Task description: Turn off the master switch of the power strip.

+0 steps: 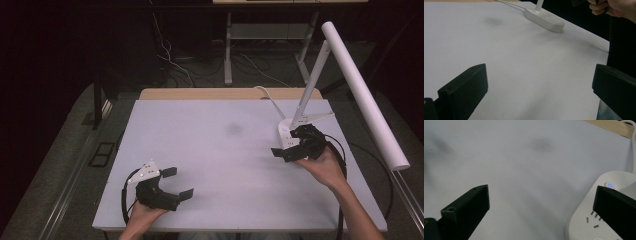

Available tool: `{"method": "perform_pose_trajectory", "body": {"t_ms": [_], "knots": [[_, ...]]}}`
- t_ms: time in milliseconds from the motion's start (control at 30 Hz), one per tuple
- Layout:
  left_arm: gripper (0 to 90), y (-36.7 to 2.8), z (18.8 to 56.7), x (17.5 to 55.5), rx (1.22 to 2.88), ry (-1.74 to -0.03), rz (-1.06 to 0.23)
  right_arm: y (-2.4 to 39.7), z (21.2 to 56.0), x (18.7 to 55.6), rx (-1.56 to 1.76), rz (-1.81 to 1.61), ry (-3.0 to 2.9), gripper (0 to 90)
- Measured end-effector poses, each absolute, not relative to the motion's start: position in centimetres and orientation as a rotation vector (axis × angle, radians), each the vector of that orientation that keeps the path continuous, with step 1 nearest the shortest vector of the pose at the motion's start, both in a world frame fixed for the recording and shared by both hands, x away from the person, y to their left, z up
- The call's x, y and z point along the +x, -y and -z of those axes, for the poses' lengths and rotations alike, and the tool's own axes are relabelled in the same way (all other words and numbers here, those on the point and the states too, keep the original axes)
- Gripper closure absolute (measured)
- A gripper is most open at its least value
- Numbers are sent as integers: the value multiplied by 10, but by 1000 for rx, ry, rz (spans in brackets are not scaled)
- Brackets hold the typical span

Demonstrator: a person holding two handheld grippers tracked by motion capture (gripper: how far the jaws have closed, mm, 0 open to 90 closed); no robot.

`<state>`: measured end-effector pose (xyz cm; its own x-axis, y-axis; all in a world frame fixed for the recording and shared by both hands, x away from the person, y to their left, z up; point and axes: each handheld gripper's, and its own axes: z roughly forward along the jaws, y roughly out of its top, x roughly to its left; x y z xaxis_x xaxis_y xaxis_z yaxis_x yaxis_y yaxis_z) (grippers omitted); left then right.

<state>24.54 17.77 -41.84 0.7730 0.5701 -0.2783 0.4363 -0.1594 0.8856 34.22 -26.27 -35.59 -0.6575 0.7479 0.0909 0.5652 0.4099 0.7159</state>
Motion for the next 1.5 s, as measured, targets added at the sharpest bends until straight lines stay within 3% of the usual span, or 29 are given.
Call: {"method": "perform_pose_trajectory", "body": {"t_ms": [467, 567, 767, 867, 1500], "knots": [[0, -178, 418, 246, 1794, -782, -146, 254, 354, 364, 1121, -951, -2444, 11], [0, -177, 419, 246, 1799, -779, -149, 252, 352, 369, 1106, -917, -2461, 57], [0, -177, 418, 246, 1804, -780, -150, 251, 347, 381, 1077, -849, -2475, 293], [0, -177, 418, 246, 1802, -777, -151, 251, 345, 386, 1062, -827, -2481, 359], [0, -178, 418, 246, 1813, -772, -168, 250, 351, 413, 1079, -705, -2452, 685]]}}
